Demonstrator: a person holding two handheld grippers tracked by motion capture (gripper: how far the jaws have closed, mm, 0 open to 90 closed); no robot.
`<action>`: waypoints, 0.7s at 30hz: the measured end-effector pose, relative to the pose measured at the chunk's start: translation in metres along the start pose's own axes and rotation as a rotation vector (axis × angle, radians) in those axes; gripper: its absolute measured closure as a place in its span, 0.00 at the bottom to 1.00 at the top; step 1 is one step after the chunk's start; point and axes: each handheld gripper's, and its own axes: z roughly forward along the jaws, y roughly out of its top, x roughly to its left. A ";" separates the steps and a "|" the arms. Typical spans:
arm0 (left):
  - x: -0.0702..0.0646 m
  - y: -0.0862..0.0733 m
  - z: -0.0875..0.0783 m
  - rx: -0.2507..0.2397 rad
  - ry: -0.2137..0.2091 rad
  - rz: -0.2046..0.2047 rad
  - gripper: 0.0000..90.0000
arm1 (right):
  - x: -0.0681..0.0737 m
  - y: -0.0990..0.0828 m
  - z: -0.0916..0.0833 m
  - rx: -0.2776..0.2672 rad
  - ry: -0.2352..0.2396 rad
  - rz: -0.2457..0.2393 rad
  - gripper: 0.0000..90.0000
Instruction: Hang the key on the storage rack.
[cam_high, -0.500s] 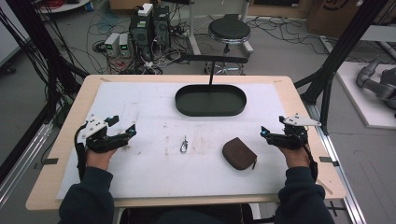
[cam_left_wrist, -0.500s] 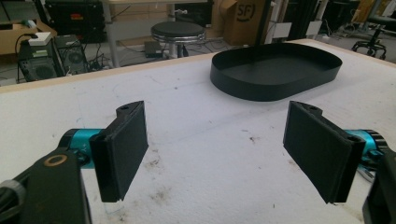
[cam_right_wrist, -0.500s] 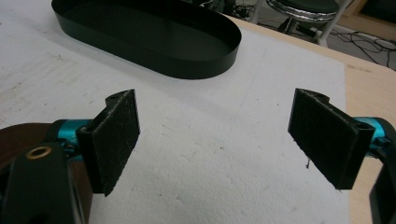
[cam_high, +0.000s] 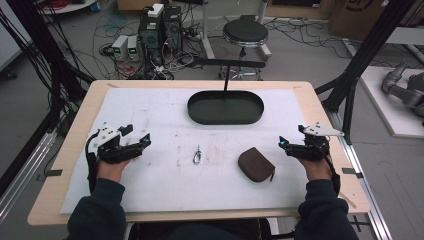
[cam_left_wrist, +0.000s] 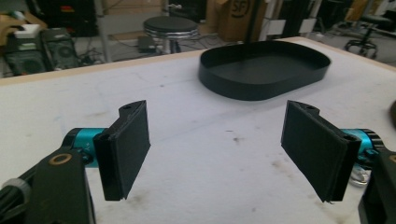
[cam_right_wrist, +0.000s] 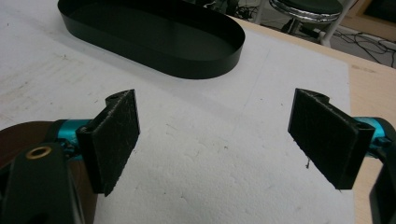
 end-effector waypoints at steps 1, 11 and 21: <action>-0.008 0.002 0.006 0.010 -0.031 0.016 0.25 | 0.001 0.000 0.000 0.002 0.001 -0.008 0.19; -0.045 0.003 0.035 0.094 -0.145 0.053 0.35 | 0.004 -0.002 -0.007 -0.007 0.002 -0.011 0.19; -0.079 -0.003 0.067 0.168 -0.260 0.057 0.53 | 0.005 -0.001 -0.007 -0.011 0.007 -0.013 0.19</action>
